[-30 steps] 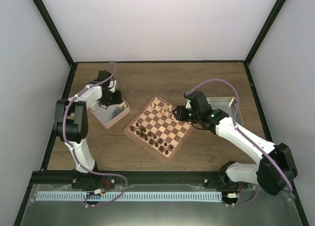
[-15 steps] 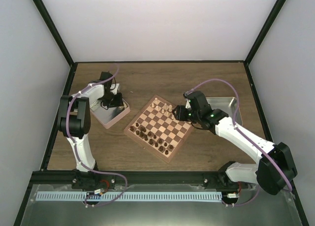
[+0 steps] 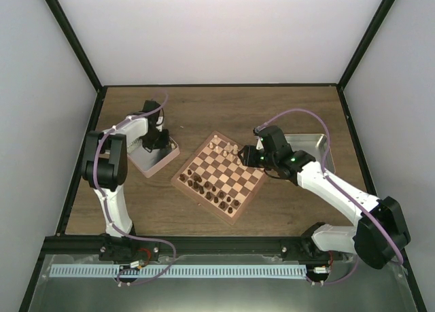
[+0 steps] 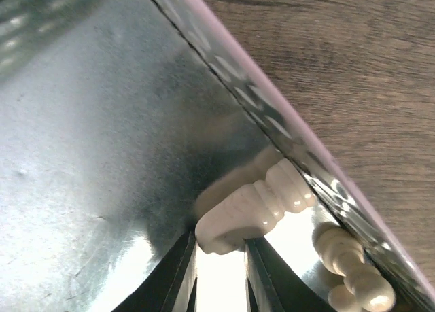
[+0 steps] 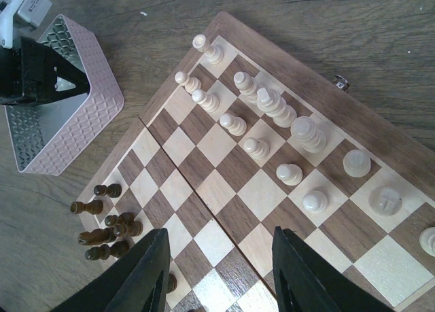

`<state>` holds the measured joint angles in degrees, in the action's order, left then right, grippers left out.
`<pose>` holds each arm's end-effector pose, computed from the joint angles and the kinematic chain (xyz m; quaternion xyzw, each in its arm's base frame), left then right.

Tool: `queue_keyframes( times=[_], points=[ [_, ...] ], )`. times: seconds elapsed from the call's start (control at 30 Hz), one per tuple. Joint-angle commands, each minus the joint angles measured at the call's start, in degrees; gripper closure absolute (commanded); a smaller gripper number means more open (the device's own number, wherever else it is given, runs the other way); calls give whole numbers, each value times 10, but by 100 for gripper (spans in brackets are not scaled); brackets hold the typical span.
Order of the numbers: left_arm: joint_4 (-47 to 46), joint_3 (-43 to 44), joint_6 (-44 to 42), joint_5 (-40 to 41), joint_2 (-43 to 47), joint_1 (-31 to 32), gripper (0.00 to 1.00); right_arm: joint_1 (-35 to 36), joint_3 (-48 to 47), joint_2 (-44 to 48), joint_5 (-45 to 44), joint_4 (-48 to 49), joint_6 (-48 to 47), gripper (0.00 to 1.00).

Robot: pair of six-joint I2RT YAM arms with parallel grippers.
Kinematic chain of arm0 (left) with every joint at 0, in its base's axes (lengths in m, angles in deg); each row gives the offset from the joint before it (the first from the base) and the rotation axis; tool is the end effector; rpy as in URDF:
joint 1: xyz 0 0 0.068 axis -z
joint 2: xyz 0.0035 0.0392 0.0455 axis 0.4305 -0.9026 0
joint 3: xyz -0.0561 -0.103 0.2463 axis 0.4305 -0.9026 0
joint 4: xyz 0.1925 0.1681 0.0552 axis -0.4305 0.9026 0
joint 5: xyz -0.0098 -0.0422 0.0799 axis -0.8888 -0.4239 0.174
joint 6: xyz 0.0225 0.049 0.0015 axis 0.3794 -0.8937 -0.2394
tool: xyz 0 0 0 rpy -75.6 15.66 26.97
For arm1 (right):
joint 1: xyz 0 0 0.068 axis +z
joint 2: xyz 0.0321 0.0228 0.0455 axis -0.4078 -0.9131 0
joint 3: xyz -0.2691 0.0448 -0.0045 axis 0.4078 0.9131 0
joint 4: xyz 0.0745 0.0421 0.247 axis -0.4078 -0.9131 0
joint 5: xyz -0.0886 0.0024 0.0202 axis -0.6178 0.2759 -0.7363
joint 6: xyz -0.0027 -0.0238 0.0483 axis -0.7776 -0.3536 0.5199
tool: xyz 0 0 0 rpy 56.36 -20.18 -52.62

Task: Set up the chess pieces on the board
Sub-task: Pick up the chess piece from the storage box.

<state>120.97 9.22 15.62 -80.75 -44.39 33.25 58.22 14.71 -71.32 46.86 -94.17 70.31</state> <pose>0.3797 -0.0547 0.1530 -0.0127 0.9918 -0.0596 0.1126 0.2139 0.1503 0.2543 -0.0212 0.9146 0.2724 0.2981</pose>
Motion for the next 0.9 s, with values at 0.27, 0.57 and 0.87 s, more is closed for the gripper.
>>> queue_keyframes(
  times=[0.27,0.57,0.87],
  points=[
    [-4,-25,79,54,21,2,83,0,0,-1,3,10,5,57],
    [32,-4,-5,59,39,4,53,0,3,1,3,12,5,57],
    [38,50,-128,69,28,5,48,0,5,-6,10,18,6,57]
  ],
)
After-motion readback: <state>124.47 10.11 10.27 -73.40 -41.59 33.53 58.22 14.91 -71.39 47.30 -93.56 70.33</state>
